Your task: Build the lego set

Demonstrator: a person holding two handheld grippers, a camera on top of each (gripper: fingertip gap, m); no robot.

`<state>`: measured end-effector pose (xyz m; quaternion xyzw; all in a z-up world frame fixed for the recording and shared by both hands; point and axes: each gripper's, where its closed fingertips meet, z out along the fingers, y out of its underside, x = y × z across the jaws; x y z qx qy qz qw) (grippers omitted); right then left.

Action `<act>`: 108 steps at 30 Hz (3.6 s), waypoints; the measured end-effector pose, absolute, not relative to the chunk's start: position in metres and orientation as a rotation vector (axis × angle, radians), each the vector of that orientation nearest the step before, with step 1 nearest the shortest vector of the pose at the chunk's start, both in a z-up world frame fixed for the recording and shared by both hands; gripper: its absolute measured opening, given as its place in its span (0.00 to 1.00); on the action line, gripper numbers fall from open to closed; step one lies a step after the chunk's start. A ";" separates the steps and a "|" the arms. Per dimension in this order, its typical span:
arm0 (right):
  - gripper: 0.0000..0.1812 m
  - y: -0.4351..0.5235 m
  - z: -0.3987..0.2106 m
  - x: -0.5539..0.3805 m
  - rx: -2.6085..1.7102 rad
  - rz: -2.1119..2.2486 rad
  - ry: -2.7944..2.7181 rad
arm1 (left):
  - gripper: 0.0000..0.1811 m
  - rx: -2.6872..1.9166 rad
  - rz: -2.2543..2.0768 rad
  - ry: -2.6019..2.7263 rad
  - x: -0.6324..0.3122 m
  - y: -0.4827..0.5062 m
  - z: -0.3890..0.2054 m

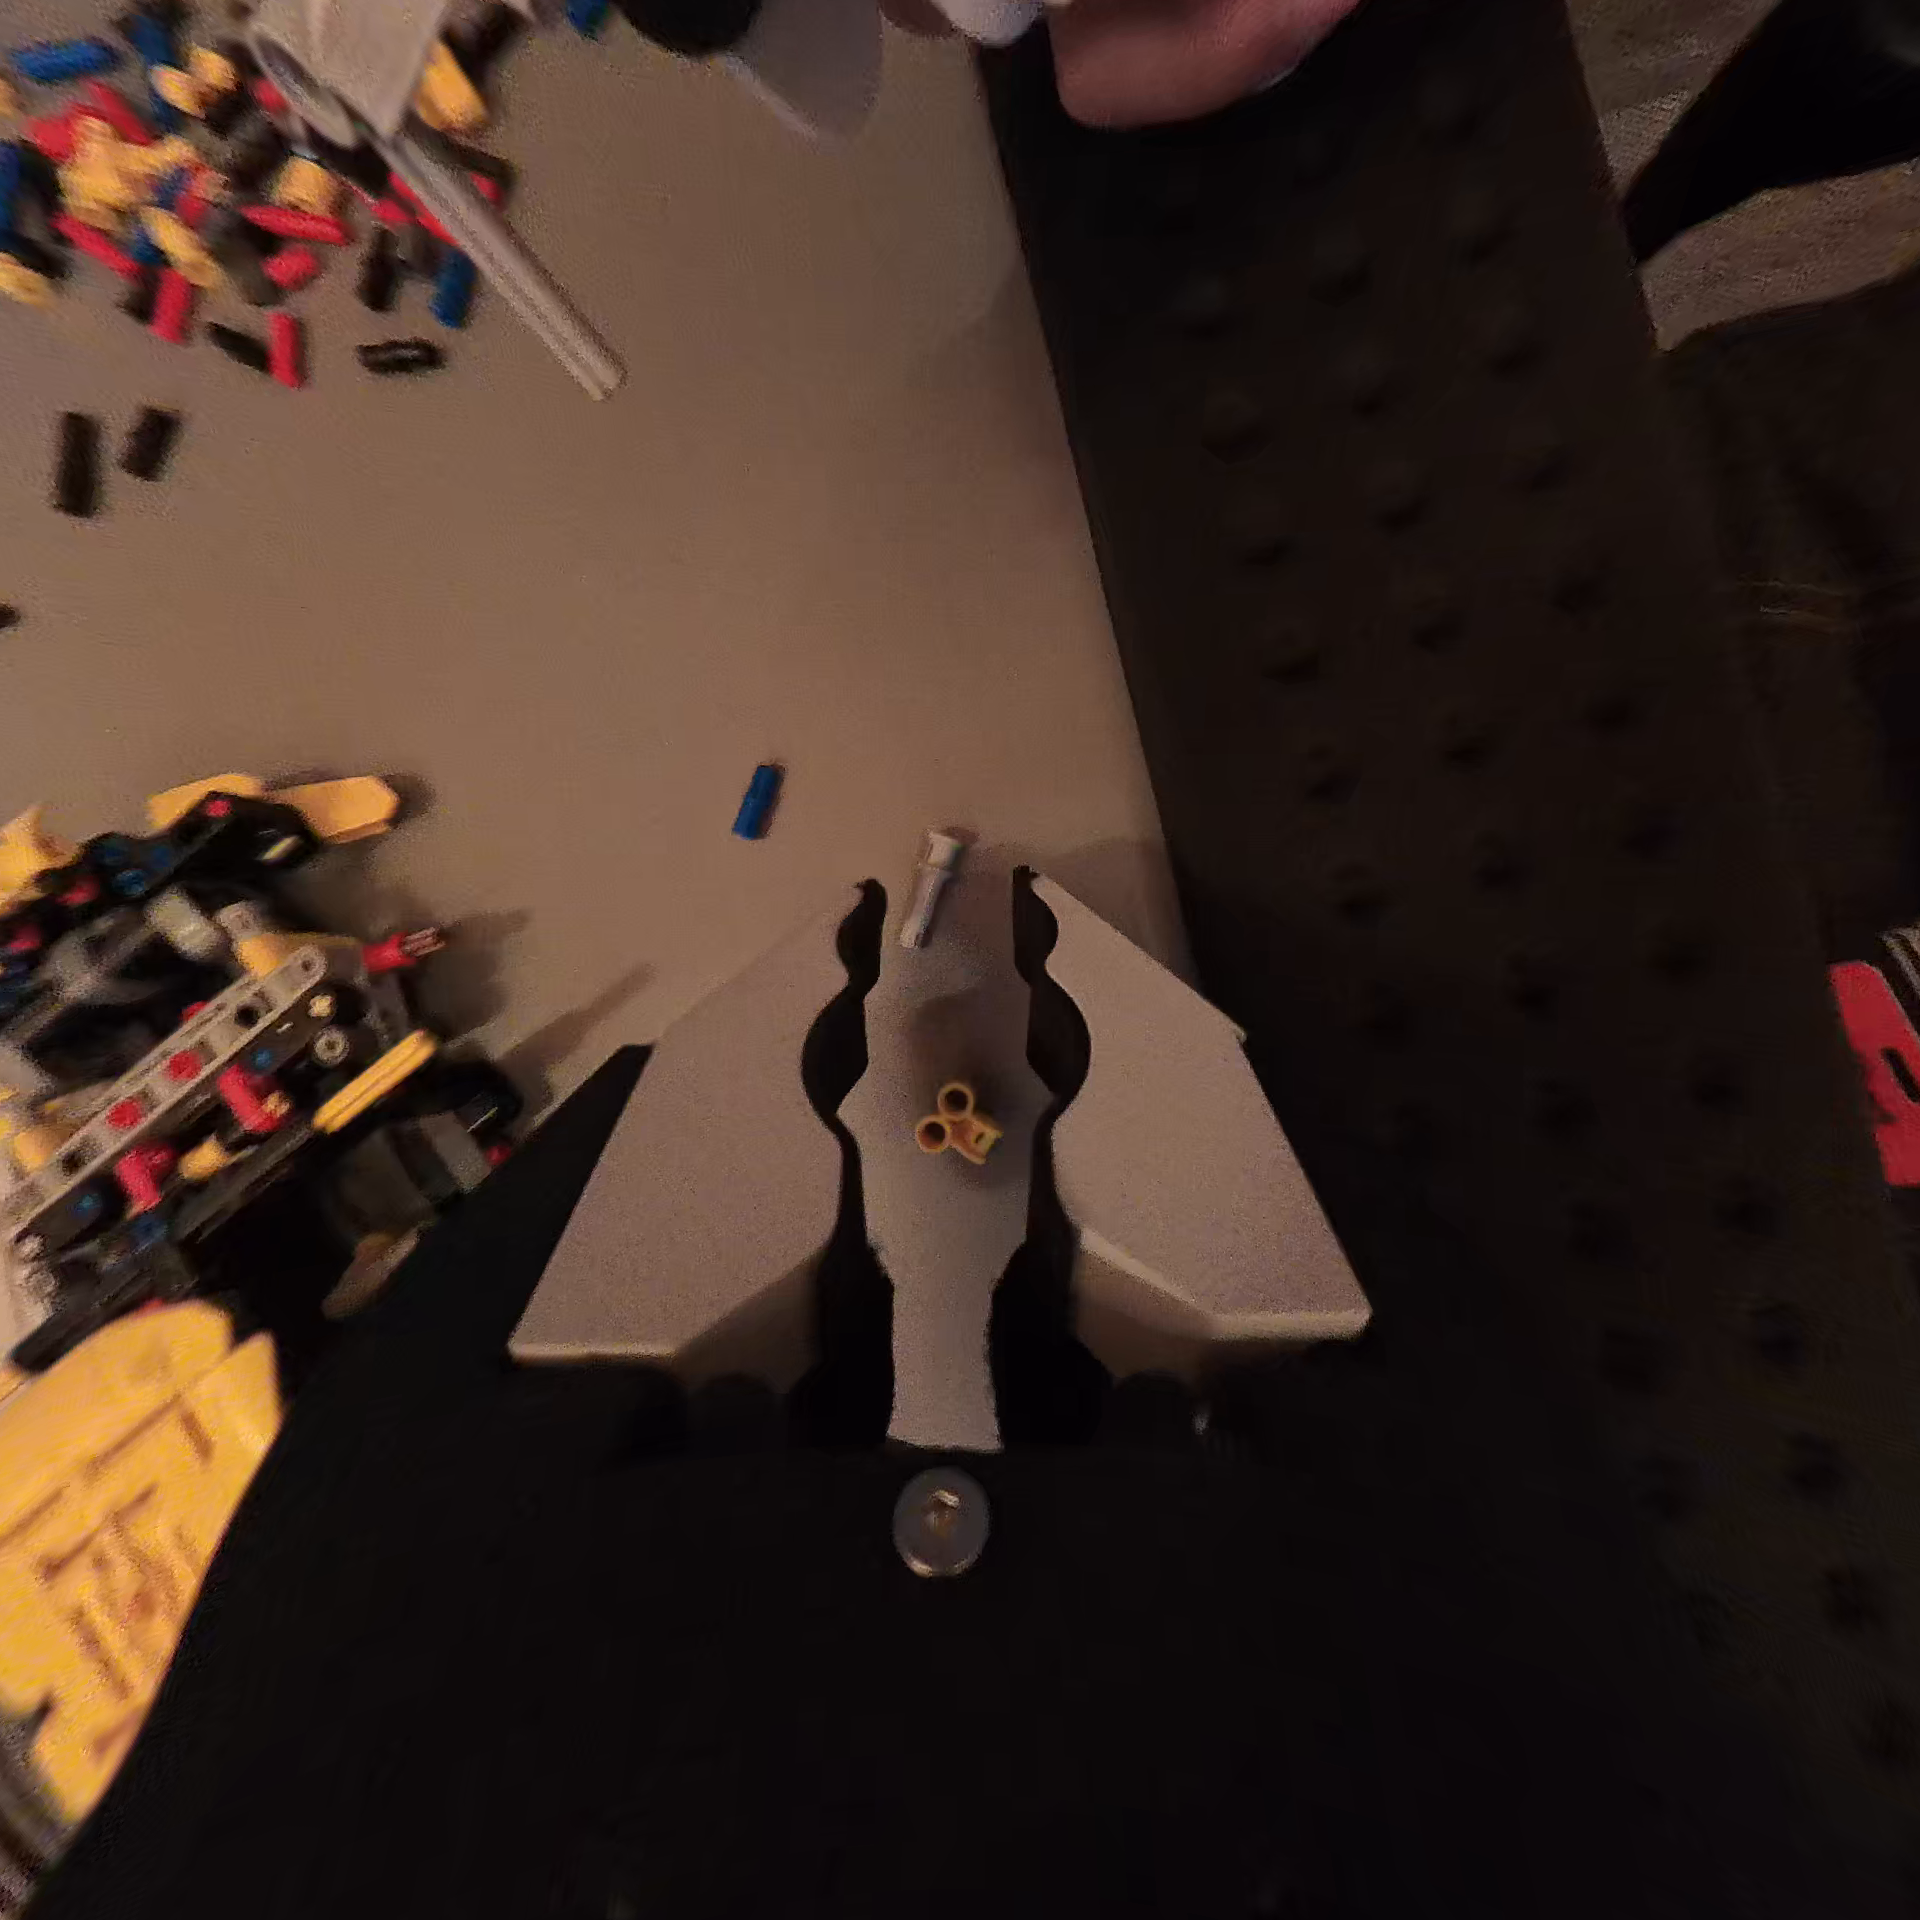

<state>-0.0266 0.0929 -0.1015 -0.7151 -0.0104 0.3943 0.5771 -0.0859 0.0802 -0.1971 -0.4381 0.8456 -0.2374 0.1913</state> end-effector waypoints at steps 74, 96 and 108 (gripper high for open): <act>0.03 0.114 -0.089 -0.087 -1.593 1.317 0.069 | 0.00 -1.603 -1.798 0.860 -0.083 0.124 -0.079; 0.03 0.111 -0.098 -0.094 -1.637 1.402 0.046 | 0.15 -1.491 -1.825 1.000 -0.103 0.131 -0.079; 0.03 0.103 -0.099 -0.107 -1.664 1.432 -0.048 | 0.04 -1.485 -1.980 1.120 -0.104 0.112 -0.085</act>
